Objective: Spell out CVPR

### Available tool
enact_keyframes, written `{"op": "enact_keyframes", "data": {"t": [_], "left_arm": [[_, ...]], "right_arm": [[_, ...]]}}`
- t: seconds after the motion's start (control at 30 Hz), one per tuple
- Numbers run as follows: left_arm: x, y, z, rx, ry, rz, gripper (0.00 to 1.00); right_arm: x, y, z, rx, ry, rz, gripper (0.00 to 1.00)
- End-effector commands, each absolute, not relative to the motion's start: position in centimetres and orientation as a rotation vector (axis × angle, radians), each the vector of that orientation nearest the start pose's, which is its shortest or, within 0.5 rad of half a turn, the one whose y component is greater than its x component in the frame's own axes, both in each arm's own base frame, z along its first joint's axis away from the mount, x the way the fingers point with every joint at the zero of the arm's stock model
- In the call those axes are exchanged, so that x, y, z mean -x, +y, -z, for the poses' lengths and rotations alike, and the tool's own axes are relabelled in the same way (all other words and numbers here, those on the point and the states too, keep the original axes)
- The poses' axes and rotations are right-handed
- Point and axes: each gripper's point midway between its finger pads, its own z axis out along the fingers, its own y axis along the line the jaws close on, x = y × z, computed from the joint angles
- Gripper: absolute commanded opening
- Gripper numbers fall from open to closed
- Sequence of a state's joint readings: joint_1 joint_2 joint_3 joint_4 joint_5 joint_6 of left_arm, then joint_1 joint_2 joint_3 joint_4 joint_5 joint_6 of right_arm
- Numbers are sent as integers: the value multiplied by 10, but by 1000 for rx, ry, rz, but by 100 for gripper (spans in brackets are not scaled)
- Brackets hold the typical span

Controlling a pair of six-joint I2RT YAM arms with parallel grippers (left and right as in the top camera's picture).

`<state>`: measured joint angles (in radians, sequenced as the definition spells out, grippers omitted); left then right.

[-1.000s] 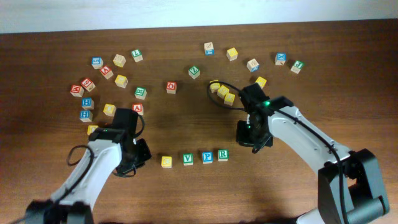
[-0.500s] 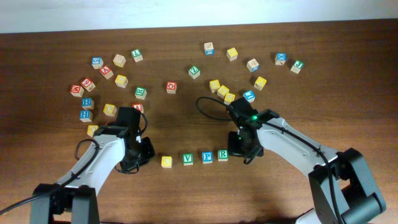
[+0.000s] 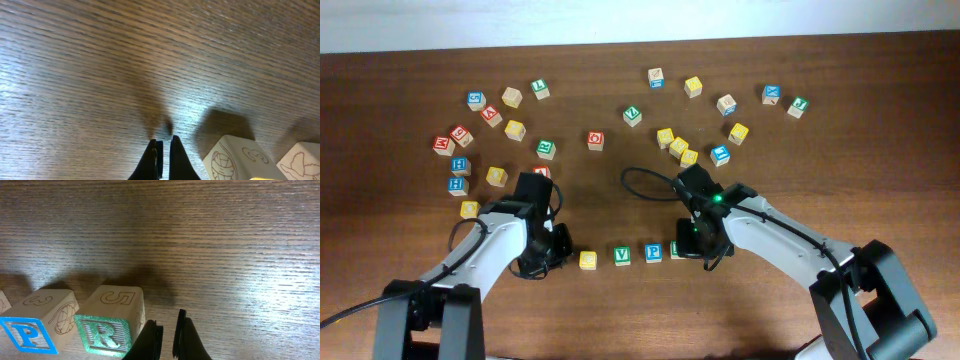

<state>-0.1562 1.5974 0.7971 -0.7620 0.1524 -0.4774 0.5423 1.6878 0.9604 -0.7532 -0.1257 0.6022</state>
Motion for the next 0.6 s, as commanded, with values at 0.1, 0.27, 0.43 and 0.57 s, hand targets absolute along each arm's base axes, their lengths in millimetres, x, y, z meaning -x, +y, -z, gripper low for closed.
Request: {"op": "enact_keyframes", "data": {"t": [0.1, 0.27, 0.43, 0.57], "left_arm": [[-233, -69, 2, 468, 3150, 274, 0], [-233, -69, 2, 468, 3150, 274, 0], [-233, -69, 2, 468, 3150, 275, 0], [-231, -72, 2, 466, 3158, 296, 0]], "right_arm": [[-239, 171, -11, -89, 3132, -232, 4], [-240, 171, -11, -89, 3128, -233, 4], [-240, 171, -11, -89, 3127, -230, 4], [-240, 171, -11, -88, 3126, -232, 4]]}}
